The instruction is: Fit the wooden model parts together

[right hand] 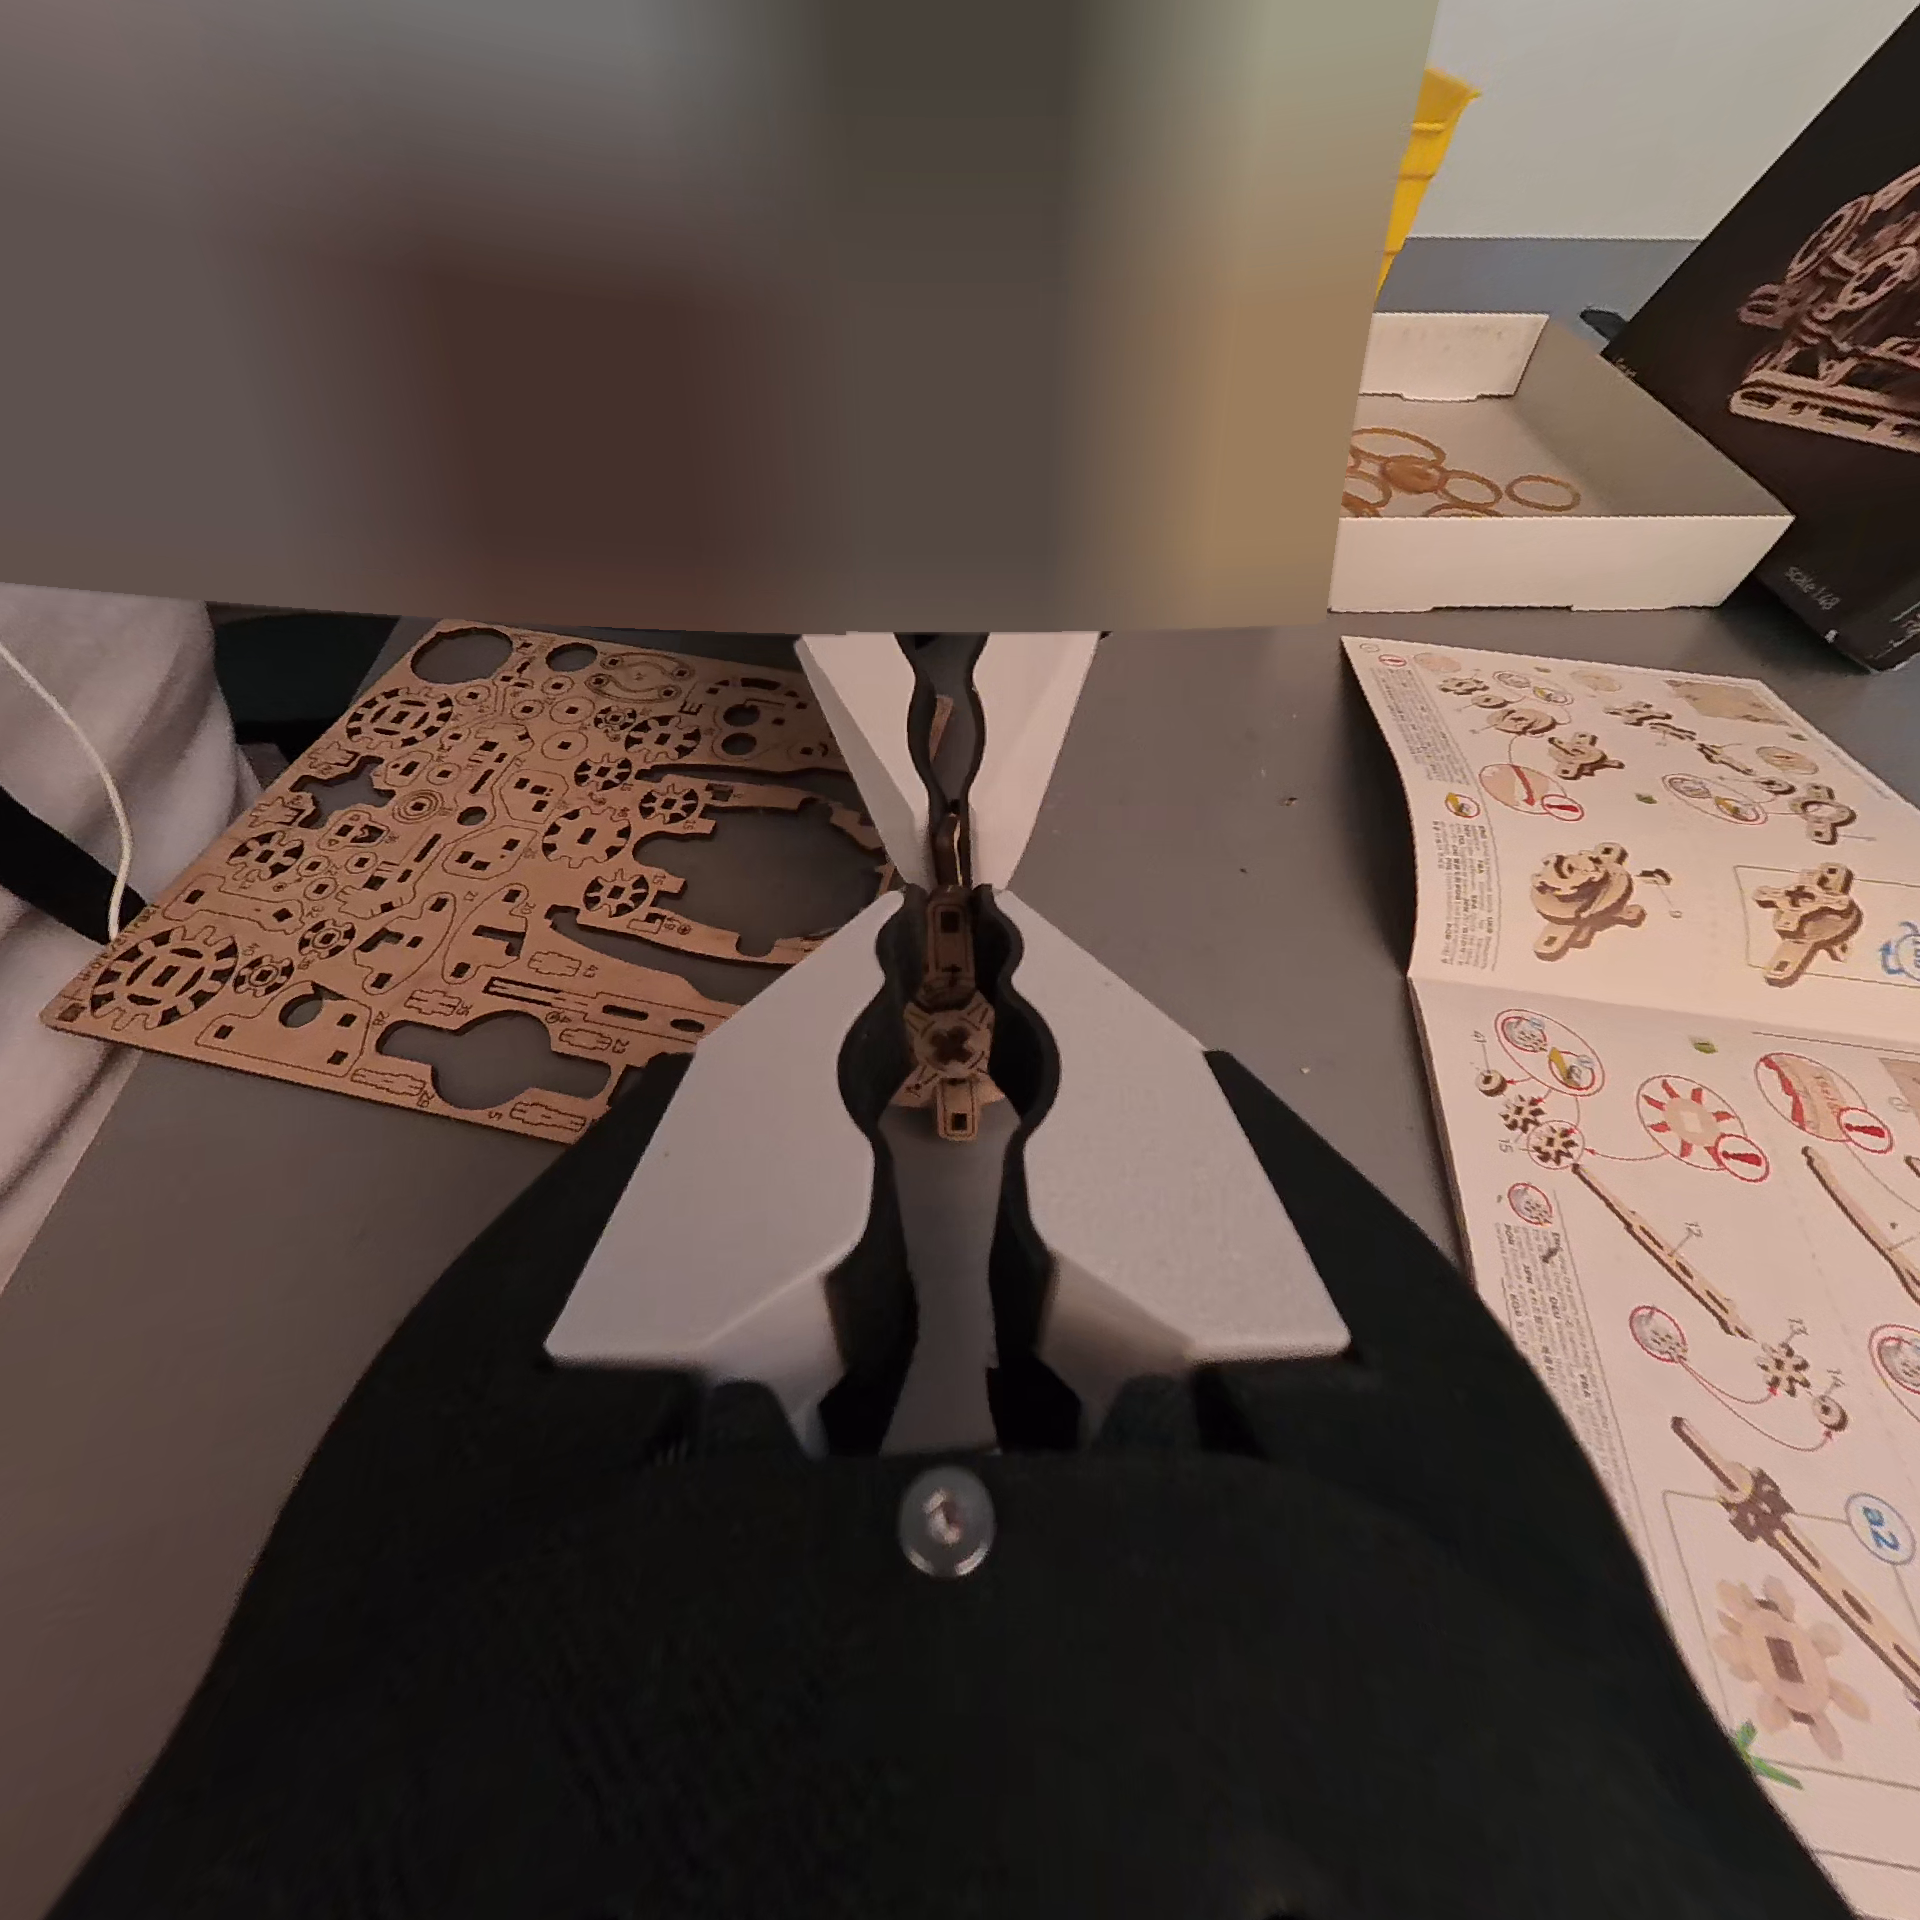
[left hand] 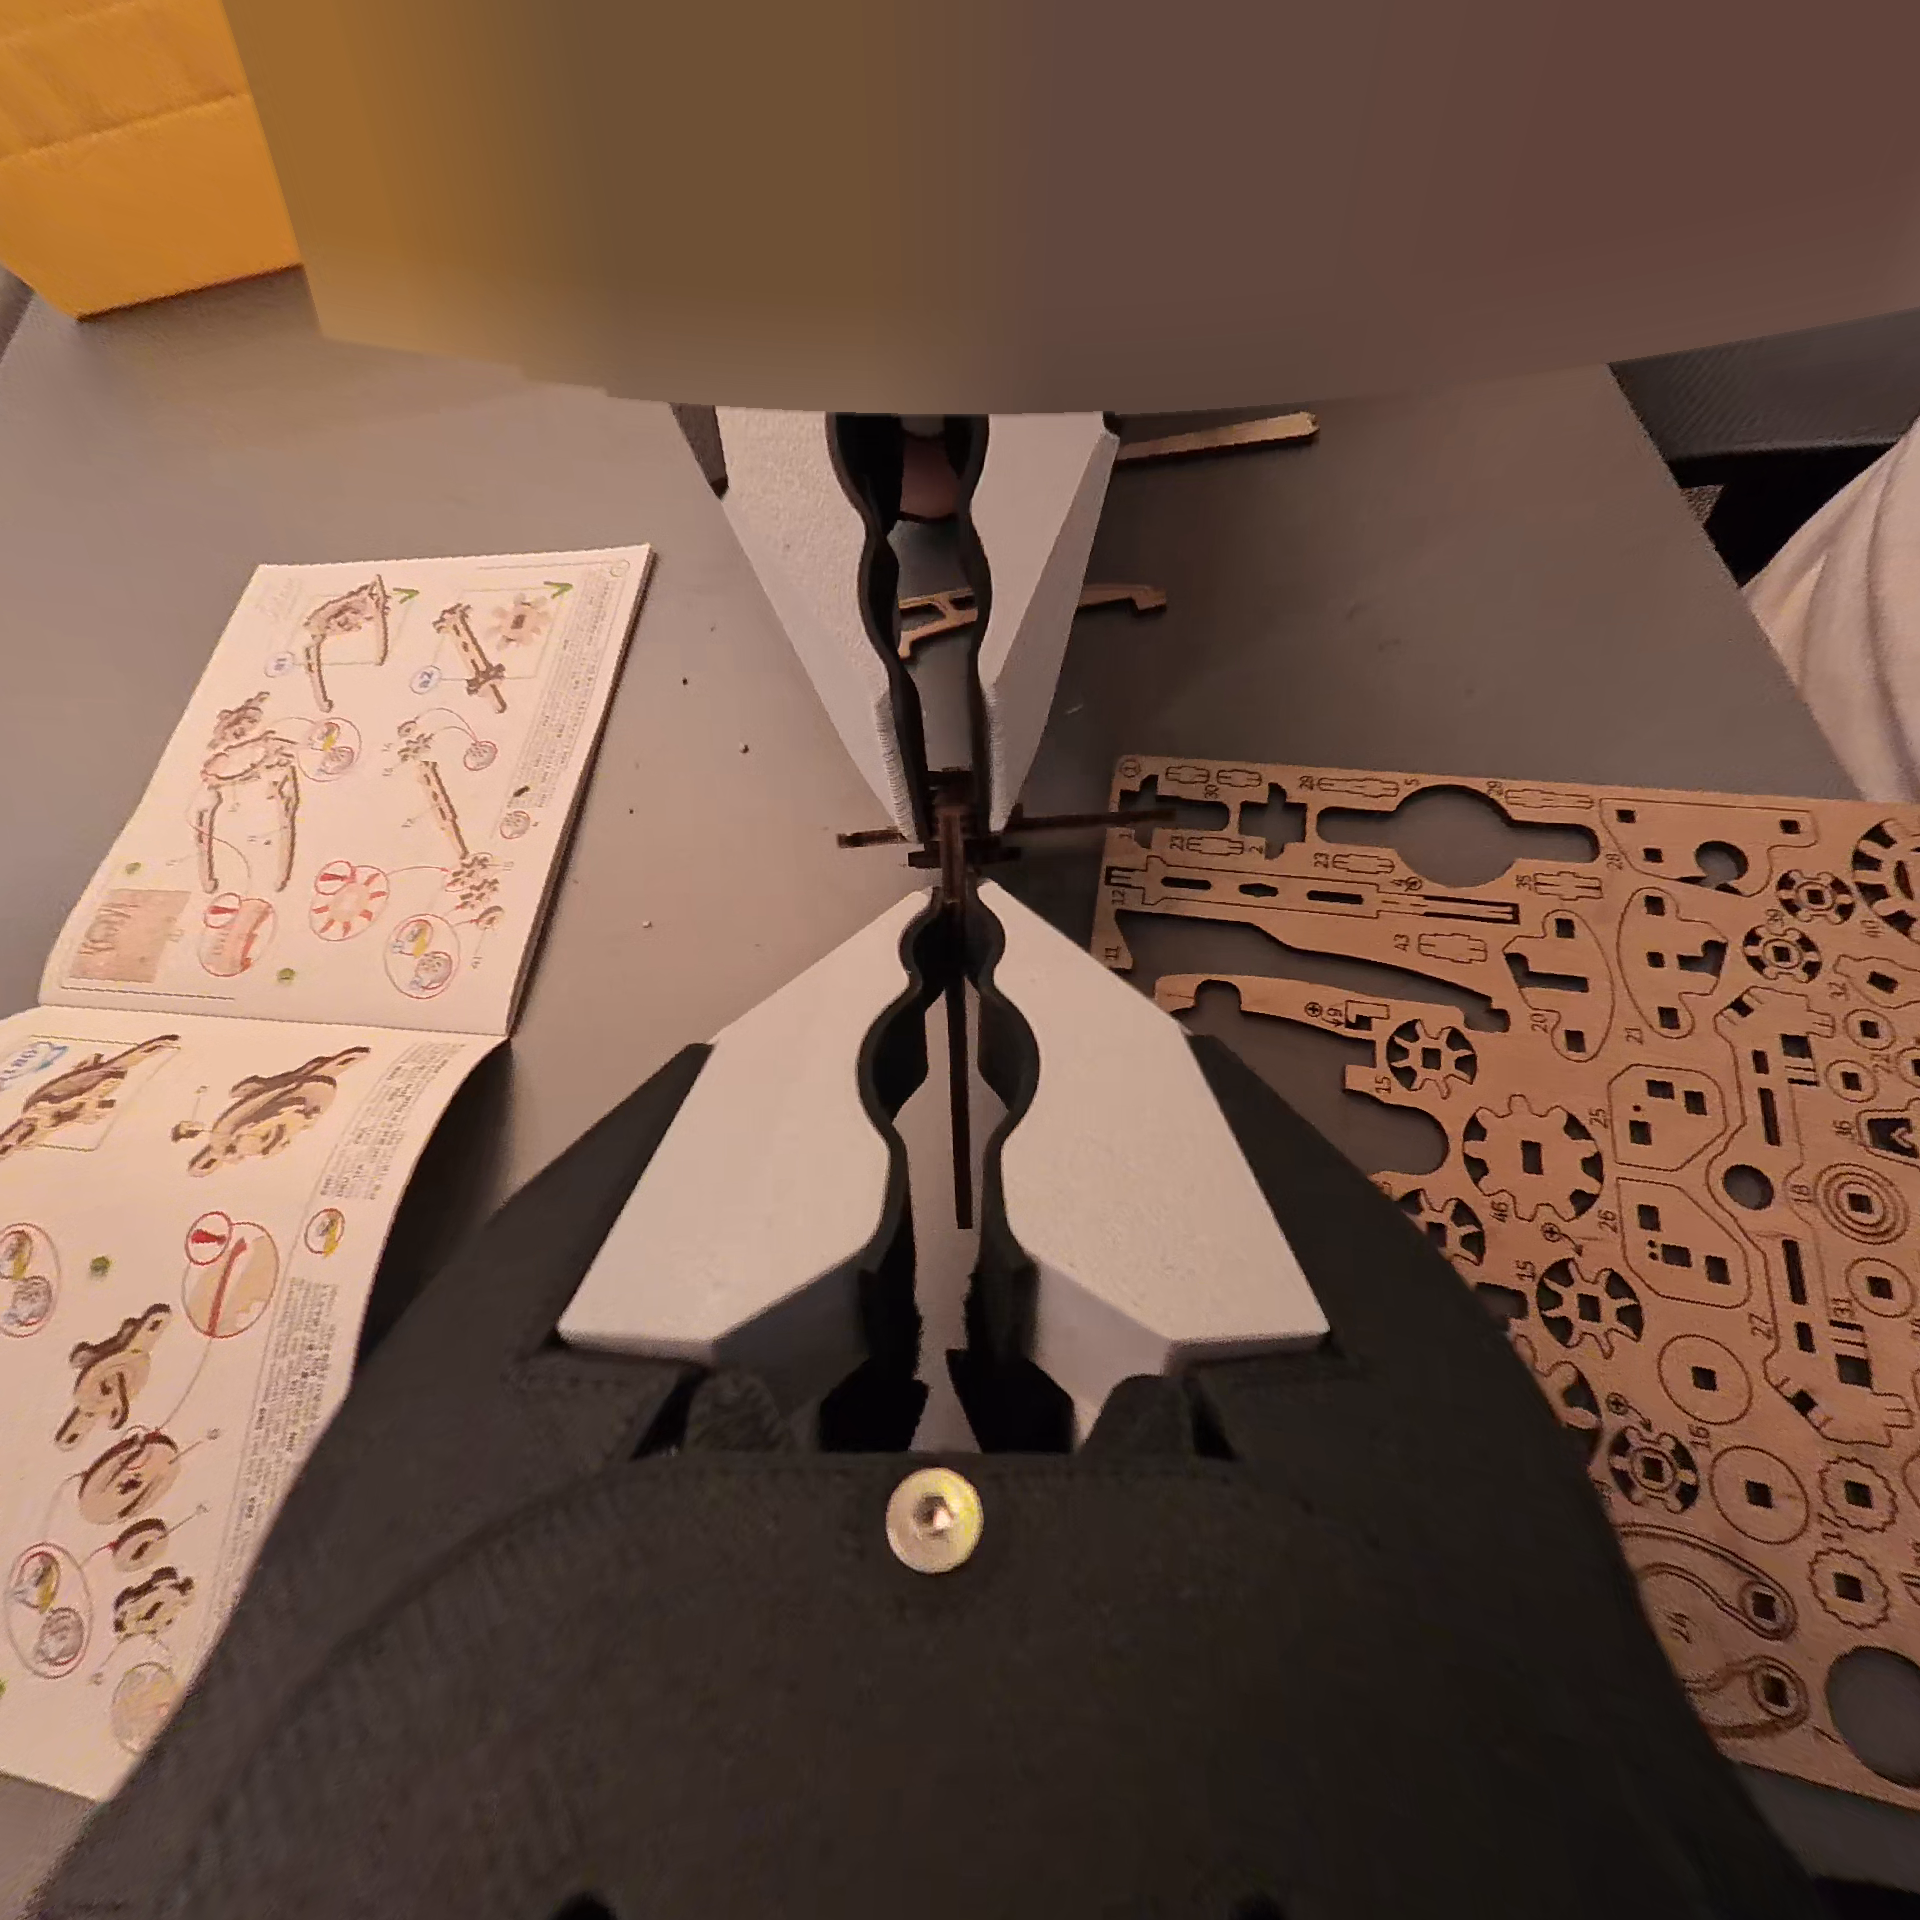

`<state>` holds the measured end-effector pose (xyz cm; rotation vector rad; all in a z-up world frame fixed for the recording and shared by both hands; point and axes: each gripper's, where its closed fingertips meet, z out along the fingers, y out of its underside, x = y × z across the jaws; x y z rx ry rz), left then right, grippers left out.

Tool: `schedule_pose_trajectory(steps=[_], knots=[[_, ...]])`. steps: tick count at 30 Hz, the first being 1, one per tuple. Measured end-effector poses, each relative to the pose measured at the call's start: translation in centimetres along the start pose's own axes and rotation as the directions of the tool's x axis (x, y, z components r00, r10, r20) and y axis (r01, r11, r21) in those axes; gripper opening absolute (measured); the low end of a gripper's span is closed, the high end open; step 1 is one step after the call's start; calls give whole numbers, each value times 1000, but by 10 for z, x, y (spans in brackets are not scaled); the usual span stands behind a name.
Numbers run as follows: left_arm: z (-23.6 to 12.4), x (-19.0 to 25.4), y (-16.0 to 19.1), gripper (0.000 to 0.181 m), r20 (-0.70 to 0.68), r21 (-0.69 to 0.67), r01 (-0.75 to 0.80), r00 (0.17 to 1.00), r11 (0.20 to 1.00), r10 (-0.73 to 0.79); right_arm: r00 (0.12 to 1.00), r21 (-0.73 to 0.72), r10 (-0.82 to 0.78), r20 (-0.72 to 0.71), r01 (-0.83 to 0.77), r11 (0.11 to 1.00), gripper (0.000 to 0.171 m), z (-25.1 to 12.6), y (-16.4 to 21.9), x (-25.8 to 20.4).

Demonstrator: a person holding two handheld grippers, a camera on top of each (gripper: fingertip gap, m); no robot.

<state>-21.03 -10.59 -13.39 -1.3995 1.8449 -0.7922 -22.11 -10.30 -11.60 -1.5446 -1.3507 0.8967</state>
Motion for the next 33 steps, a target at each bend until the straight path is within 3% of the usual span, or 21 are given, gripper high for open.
schedule_pose_trajectory(steps=[15,19,33], knots=[[-3,-3,-7,0,73,-13,-86,993,996,87,1000,52,-5,-2,5,999,7,-4,-6,-1],[-7,-5,-15,0,87,45,-72,994,996,68,1000,115,27,13,-29,993,7,-8,-15,1],[-8,-6,-13,2,93,33,-76,993,997,72,1000,92,2,1,-2,996,7,-6,-12,1]])
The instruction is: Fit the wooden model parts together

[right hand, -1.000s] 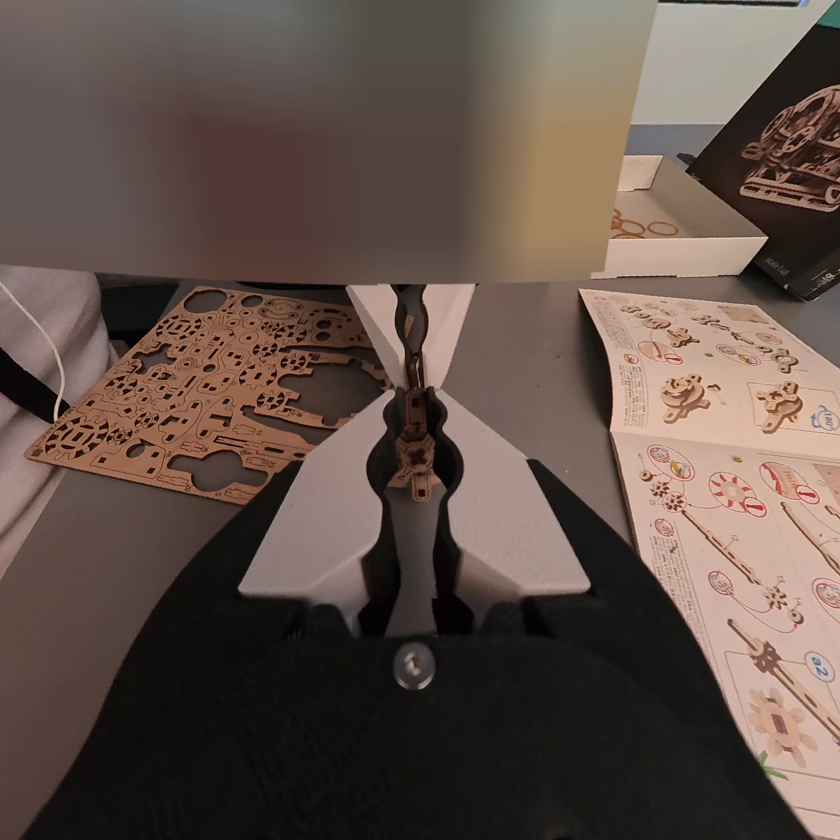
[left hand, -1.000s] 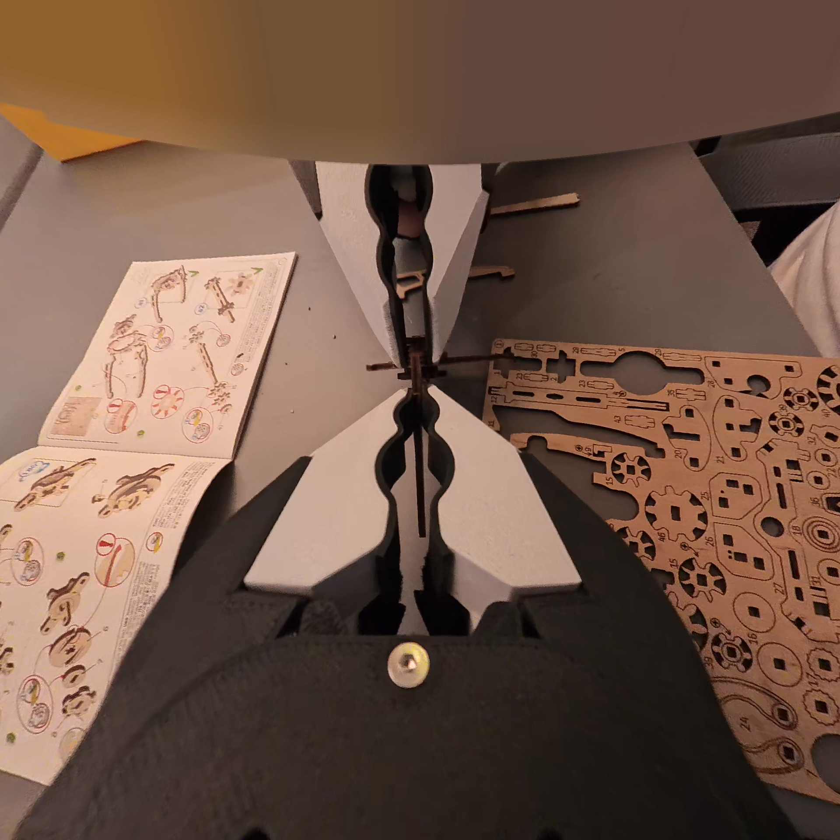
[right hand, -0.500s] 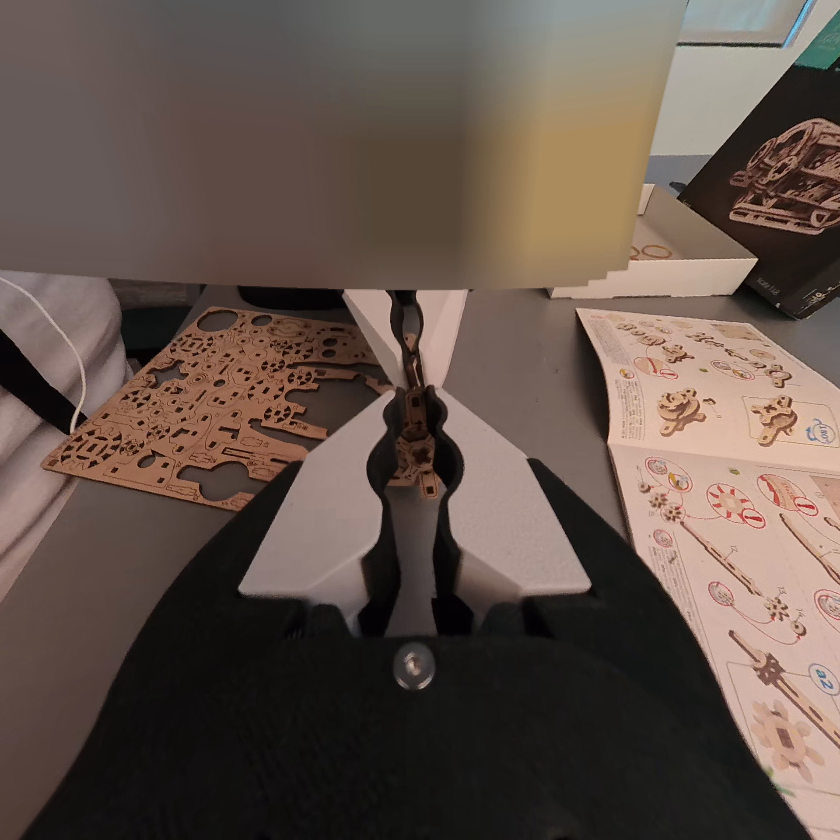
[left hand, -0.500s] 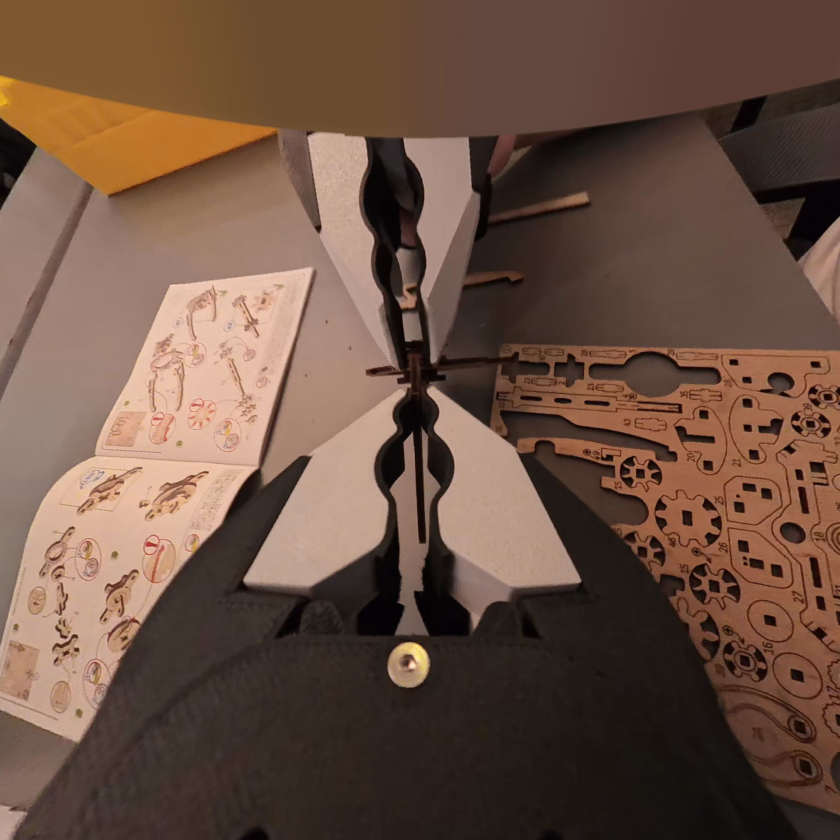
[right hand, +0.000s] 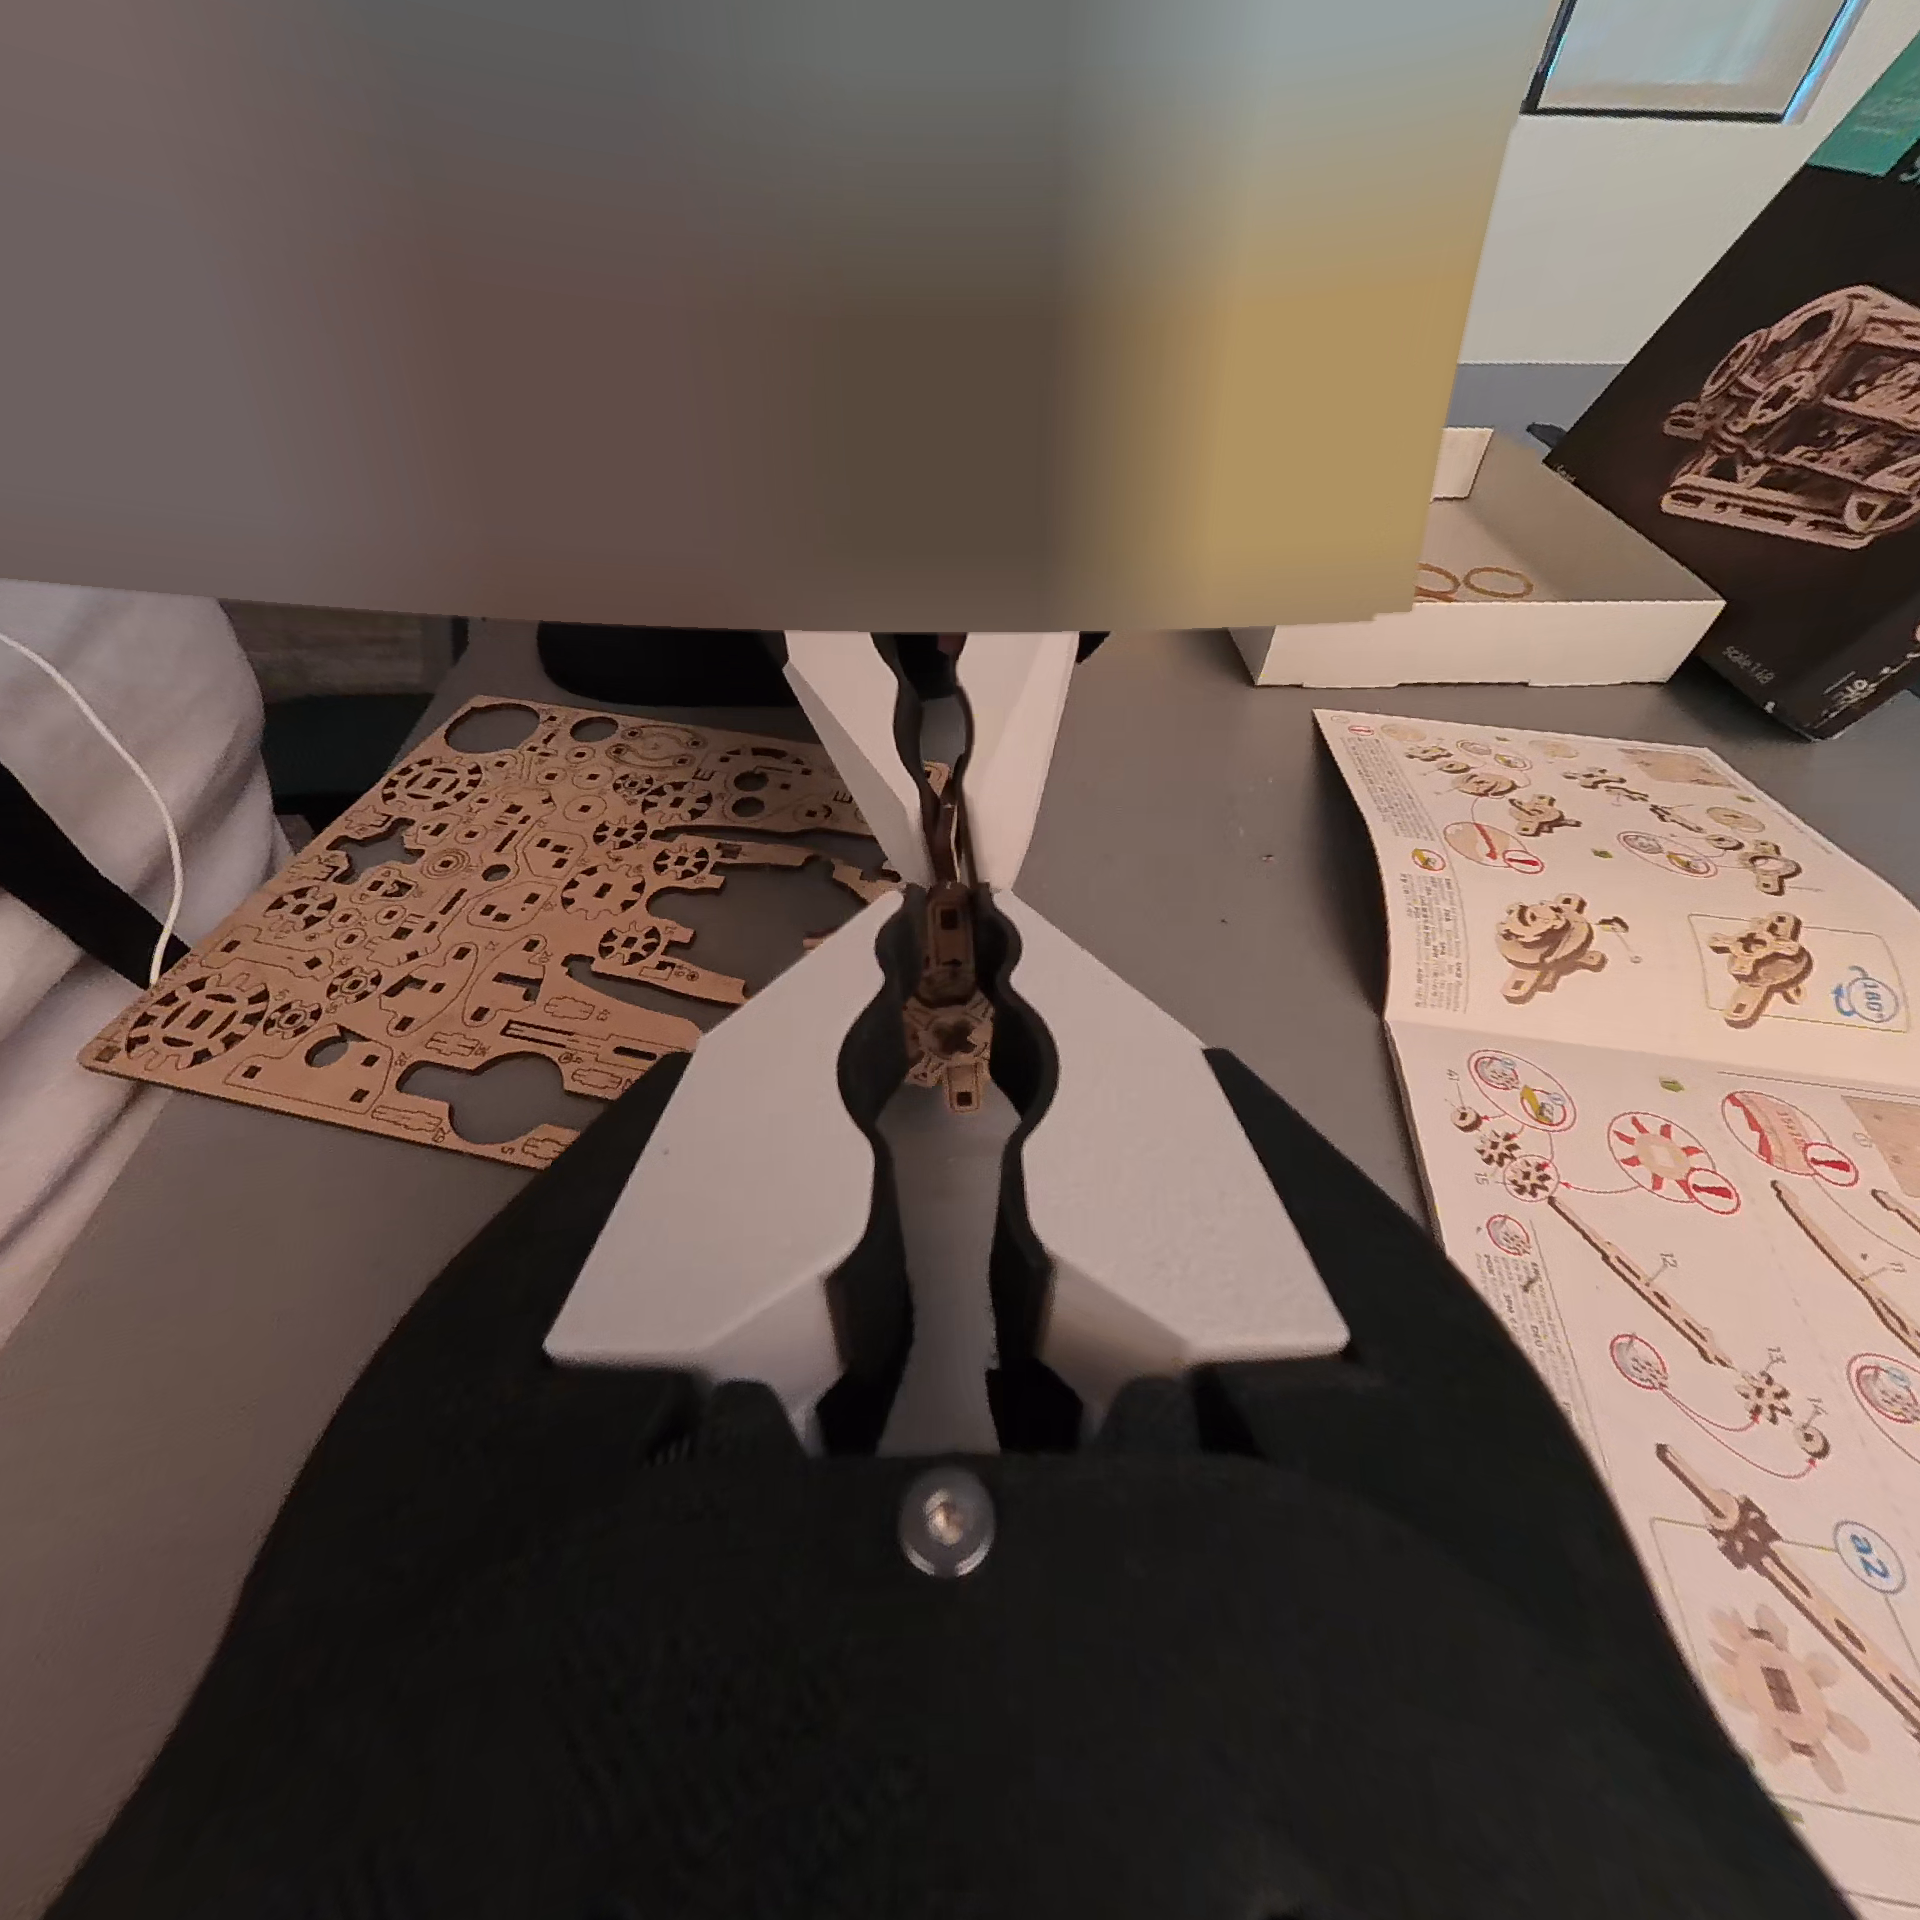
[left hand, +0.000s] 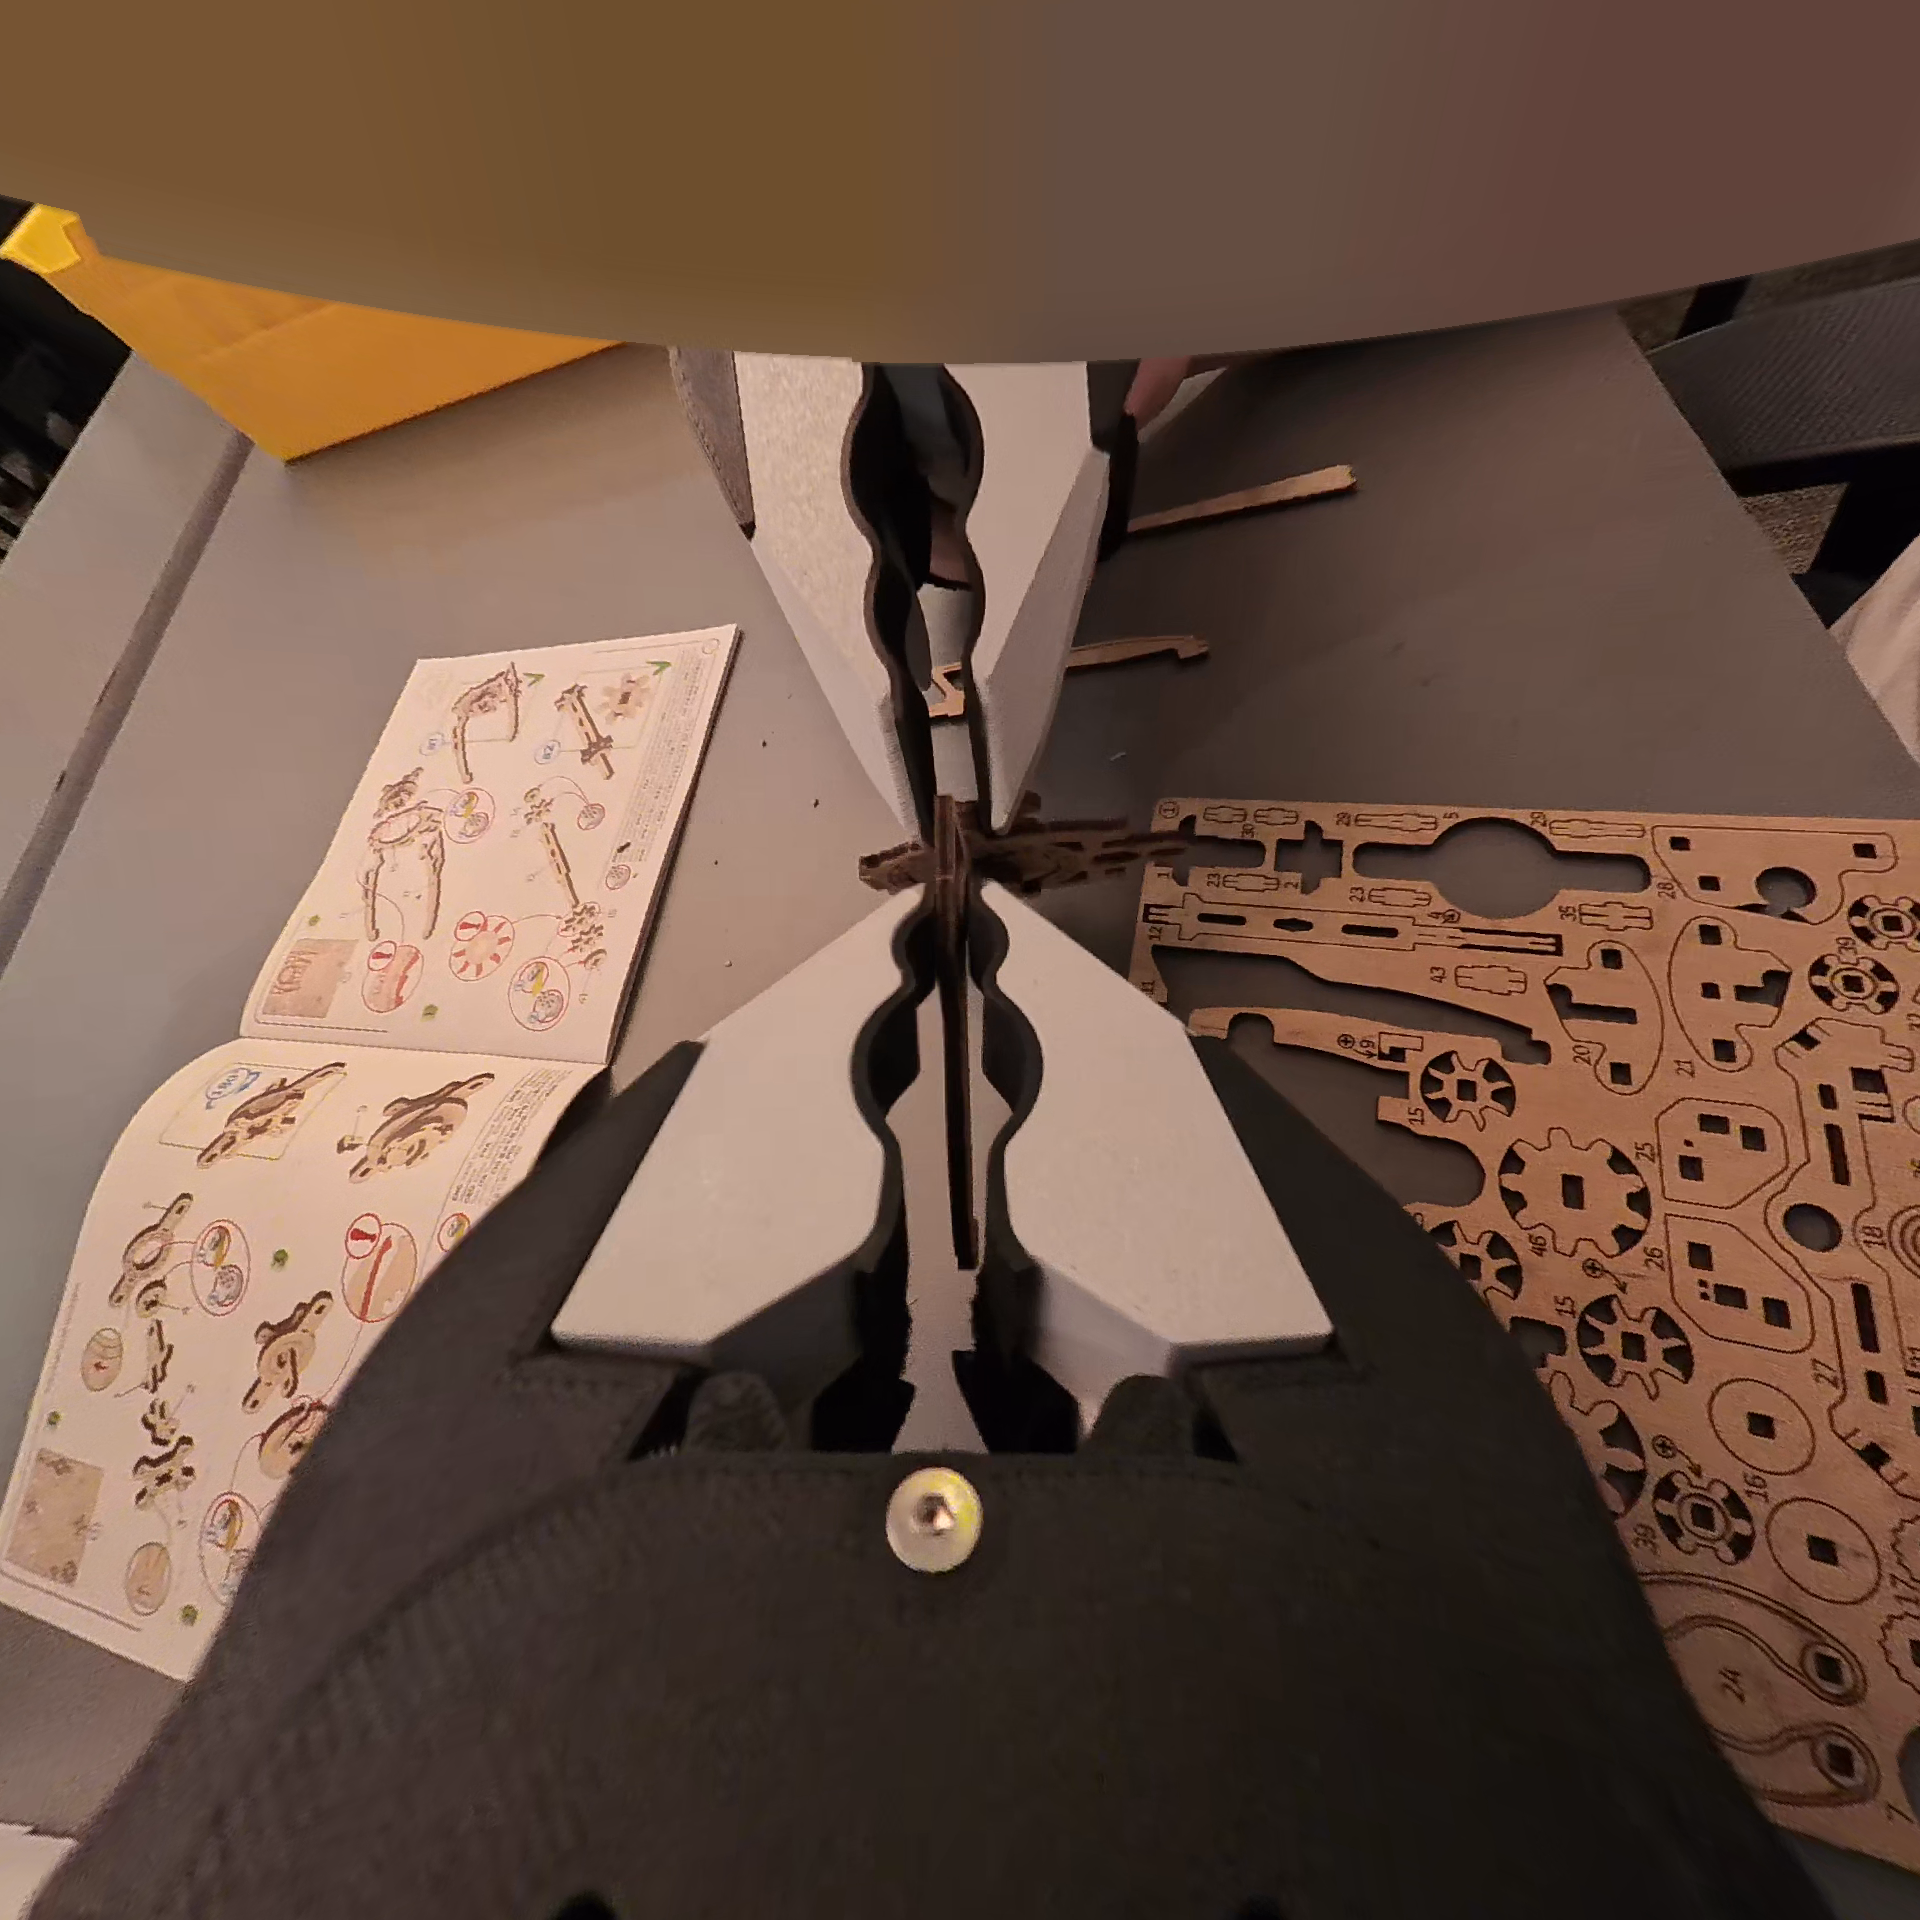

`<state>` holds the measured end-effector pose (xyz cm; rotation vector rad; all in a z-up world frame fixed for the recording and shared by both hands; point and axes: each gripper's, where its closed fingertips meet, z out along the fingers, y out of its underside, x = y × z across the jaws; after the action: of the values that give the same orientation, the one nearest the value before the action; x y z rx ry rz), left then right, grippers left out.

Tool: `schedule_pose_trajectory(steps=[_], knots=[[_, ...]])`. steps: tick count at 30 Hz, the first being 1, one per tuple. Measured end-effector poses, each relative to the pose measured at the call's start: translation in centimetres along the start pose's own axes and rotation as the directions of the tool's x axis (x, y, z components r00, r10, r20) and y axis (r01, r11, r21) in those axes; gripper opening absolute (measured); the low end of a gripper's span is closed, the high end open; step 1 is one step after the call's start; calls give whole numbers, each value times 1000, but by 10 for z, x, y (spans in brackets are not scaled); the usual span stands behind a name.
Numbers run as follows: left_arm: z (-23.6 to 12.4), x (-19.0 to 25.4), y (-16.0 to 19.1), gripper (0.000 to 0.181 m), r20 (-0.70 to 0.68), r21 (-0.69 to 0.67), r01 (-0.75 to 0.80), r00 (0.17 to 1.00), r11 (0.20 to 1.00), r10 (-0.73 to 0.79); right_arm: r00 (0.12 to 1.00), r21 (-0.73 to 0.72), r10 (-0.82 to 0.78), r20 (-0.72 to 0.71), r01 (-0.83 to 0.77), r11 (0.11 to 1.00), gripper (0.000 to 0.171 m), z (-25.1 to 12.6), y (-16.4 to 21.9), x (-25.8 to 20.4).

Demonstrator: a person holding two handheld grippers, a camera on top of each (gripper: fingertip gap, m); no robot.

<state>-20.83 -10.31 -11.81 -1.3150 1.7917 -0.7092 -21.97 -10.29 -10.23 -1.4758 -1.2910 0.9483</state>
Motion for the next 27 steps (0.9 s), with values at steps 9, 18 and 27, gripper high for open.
schedule_pose_trajectory(steps=[9,18,27], knots=[[0,2,-2,0,16,-6,-76,997,997,77,999,-1,-36,-6,36,999,7,0,0,-3],[4,6,1,0,-8,-17,-71,997,997,71,999,-49,-43,-8,43,998,7,2,6,-5],[5,7,7,0,-31,-37,-71,997,997,69,999,-93,-46,-4,46,995,7,5,12,-5]])
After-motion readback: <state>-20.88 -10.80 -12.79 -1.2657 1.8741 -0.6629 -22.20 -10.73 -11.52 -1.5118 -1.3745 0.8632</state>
